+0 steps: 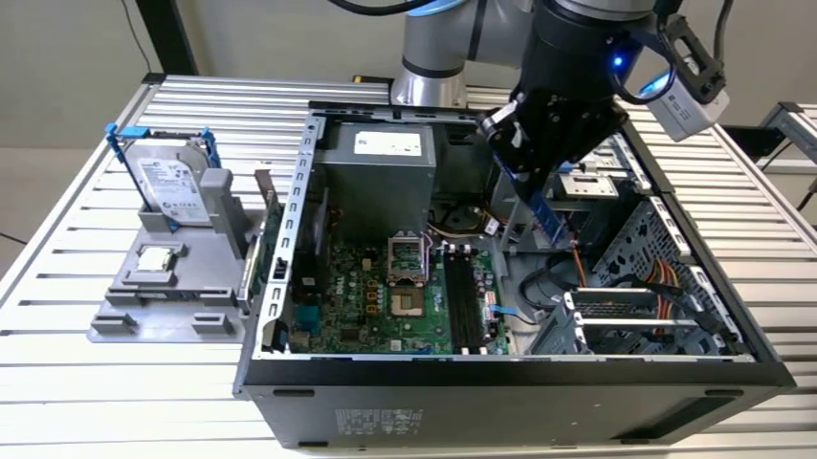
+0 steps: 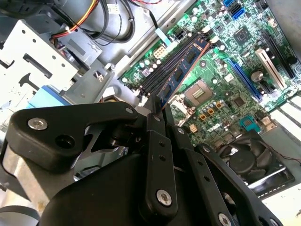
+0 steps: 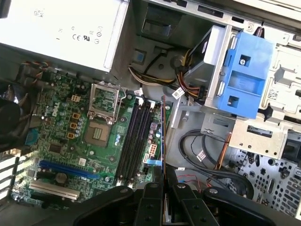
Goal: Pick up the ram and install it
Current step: 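Insert the ram into the slot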
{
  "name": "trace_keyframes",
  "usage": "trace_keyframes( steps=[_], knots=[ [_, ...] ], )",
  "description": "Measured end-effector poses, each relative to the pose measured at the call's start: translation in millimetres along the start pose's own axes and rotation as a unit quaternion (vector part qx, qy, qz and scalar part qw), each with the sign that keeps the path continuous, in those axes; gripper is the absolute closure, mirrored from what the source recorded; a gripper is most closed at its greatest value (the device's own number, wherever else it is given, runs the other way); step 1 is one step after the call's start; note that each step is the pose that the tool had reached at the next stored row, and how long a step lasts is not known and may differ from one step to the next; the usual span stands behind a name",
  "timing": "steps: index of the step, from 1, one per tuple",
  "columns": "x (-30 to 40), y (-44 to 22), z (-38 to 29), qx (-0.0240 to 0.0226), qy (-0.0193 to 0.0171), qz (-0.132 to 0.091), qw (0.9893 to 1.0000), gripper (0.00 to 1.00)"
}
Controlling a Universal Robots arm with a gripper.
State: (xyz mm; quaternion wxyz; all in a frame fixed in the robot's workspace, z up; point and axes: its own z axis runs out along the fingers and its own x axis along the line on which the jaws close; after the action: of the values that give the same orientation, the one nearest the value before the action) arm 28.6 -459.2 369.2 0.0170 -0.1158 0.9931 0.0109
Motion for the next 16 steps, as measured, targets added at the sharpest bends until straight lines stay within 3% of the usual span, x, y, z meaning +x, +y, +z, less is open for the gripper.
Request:
trace_keyframes(
  steps=[6,16],
  knots=[
    [0.1,-0.1,2.6,0.0007,-0.0003,0.018,0.9998,1.00],
    [0.2,-0.2,5.5,0.0021,-0.0009,0.053,0.9986,1.00]
  ],
)
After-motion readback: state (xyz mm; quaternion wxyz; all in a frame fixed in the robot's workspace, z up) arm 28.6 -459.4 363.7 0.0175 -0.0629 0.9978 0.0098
